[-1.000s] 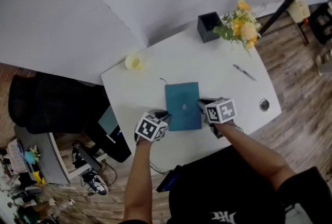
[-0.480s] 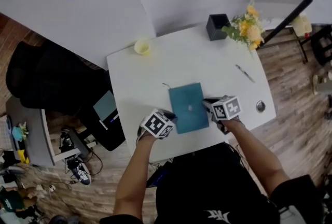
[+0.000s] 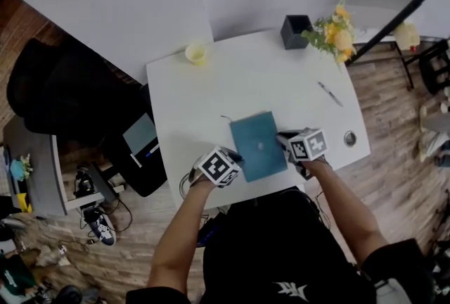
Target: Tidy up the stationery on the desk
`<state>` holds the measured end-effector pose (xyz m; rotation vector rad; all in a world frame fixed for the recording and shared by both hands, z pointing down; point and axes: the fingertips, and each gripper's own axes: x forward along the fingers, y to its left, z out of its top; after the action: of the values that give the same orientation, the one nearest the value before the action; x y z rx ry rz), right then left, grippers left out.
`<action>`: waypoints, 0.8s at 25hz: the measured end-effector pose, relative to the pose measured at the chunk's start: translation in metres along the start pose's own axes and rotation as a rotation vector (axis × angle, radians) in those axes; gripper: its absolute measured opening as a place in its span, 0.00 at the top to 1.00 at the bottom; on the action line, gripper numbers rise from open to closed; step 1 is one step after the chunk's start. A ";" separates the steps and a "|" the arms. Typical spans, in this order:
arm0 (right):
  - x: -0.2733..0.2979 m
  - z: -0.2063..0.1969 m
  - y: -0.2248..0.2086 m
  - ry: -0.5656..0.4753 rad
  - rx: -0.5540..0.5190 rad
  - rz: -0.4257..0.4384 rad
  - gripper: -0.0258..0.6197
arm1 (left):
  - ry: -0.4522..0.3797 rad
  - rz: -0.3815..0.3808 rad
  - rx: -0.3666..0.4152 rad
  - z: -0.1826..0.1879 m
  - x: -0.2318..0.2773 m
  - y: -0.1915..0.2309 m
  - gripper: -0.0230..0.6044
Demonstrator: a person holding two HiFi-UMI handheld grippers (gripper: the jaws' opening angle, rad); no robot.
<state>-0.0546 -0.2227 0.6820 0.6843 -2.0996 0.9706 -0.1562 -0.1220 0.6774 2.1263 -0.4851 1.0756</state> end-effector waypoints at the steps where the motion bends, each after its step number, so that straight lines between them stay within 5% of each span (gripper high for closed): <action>1: -0.001 -0.002 0.000 0.001 -0.004 -0.005 0.87 | 0.001 -0.003 0.003 -0.001 0.001 -0.002 0.90; 20: -0.011 -0.006 0.000 -0.119 -0.042 -0.114 0.87 | -0.066 0.005 0.006 -0.007 -0.003 -0.007 0.86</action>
<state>-0.0462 -0.2161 0.6762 0.8486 -2.1514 0.8388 -0.1574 -0.1120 0.6754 2.1720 -0.5197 1.0135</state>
